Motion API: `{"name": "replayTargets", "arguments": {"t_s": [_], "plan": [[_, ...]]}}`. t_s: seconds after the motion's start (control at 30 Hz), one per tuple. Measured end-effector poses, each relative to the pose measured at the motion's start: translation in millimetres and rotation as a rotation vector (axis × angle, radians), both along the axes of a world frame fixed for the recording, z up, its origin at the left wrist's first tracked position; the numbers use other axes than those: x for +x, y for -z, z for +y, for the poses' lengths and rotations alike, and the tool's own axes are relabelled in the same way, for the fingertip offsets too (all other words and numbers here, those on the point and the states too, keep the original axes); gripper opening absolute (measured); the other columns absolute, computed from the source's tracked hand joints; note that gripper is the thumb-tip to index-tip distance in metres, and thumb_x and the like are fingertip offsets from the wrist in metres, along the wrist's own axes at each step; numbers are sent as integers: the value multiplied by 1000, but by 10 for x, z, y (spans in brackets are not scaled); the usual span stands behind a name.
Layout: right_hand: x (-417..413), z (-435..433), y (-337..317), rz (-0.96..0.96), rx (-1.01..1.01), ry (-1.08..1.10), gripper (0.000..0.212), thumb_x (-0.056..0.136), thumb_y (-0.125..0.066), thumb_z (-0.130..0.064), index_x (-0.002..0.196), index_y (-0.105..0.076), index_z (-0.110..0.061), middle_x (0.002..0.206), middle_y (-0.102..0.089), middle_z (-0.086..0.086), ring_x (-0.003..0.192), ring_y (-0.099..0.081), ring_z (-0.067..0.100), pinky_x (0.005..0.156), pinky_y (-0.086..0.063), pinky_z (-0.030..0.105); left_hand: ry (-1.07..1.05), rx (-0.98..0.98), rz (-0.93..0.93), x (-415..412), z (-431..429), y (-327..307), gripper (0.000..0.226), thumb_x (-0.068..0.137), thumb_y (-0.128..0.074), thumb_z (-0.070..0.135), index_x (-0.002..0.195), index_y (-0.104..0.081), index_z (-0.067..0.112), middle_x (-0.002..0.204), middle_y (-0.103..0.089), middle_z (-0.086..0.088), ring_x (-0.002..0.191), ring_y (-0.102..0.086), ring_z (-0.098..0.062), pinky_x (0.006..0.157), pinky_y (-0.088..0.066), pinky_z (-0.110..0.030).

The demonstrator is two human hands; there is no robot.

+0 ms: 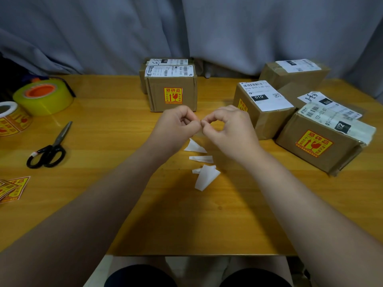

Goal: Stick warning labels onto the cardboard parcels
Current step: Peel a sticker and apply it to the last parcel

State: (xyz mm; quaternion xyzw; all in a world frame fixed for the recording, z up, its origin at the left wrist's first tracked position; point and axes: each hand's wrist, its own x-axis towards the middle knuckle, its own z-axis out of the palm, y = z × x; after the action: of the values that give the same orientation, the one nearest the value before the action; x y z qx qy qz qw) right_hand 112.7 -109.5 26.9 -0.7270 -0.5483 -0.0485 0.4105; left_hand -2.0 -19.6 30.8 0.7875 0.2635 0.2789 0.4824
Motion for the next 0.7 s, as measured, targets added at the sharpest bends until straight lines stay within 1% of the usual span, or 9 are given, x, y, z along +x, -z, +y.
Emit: {"name": "replayTargets", "arguments": {"t_s": [0.07, 0.2, 0.27, 0.37, 0.43, 0.53, 0.6, 0.67, 0.7], "plan": [[-4, 1, 2, -25, 3, 8, 14, 78, -63, -25, 78, -73, -15, 81, -68, -2, 87, -57, 15, 76, -41, 29, 14, 9, -9, -7, -9, 4, 10, 84, -60, 3, 77, -60, 10, 61, -47, 2, 59, -41, -14, 54, -36, -26], [-10, 1, 5, 24, 0, -3, 10, 79, -66, -19, 78, -73, -12, 76, -61, -9, 82, -53, 9, 71, -39, 25, 65, 33, -21, -35, -4, 7, 10, 86, -59, 2, 78, -61, 9, 63, -46, 0, 59, -38, -14, 52, -33, -21], [-4, -6, 9, 157, -1, -33, 7, 81, -66, -14, 79, -73, -13, 73, -61, -12, 75, -53, 3, 67, -40, 18, 66, 39, -25, -39, 10, 16, 10, 86, -59, 3, 79, -62, 9, 64, -50, 1, 62, -40, -17, 54, -35, -23], [9, -20, 27, 428, 37, -135, 8, 85, -67, -12, 80, -72, -16, 71, -64, -14, 67, -57, -3, 63, -42, 9, 61, 47, -20, -39, 35, 20, 11, 86, -60, 4, 79, -63, 11, 59, -54, 13, 63, -43, -15, 54, -38, -20], [32, -30, 49, 476, 36, -170, 5, 85, -68, -14, 82, -72, -15, 73, -66, -12, 68, -59, -4, 65, -44, 9, 76, 48, -9, -37, 40, 22, 4, 87, -61, 6, 84, -64, 6, 64, -52, 6, 63, -43, -15, 55, -38, -20], [85, -18, 94, 398, 15, -145, 5, 85, -68, -14, 85, -73, -13, 76, -66, -11, 75, -60, -1, 72, -47, 16, 89, 56, -5, -26, 45, 50, 5, 87, -61, 6, 84, -63, 8, 67, -50, 2, 62, -42, -13, 53, -37, -16], [87, -1, 130, 225, 46, -97, 8, 84, -68, -16, 86, -74, -11, 79, -65, -9, 82, -60, 9, 75, -47, 24, 77, 62, -15, -8, 44, 68, 9, 87, -61, 6, 80, -62, 12, 65, -48, 3, 59, -40, -9, 52, -35, -15], [64, 23, 167, 12, 122, -54, 11, 83, -66, -16, 84, -73, -8, 79, -68, -2, 82, -58, 13, 73, -43, 26, 58, 61, -31, 18, 35, 67, 14, 86, -61, 5, 76, -59, 14, 64, -46, 4, 57, -37, -6, 51, -34, -15], [56, 30, 182, -44, 148, -41, 12, 82, -65, -16, 83, -73, -7, 79, -69, 1, 82, -57, 13, 72, -42, 25, 51, 59, -38, 26, 28, 60, 17, 86, -60, 4, 74, -58, 16, 64, -45, 5, 56, -37, -4, 51, -34, -14]]}}
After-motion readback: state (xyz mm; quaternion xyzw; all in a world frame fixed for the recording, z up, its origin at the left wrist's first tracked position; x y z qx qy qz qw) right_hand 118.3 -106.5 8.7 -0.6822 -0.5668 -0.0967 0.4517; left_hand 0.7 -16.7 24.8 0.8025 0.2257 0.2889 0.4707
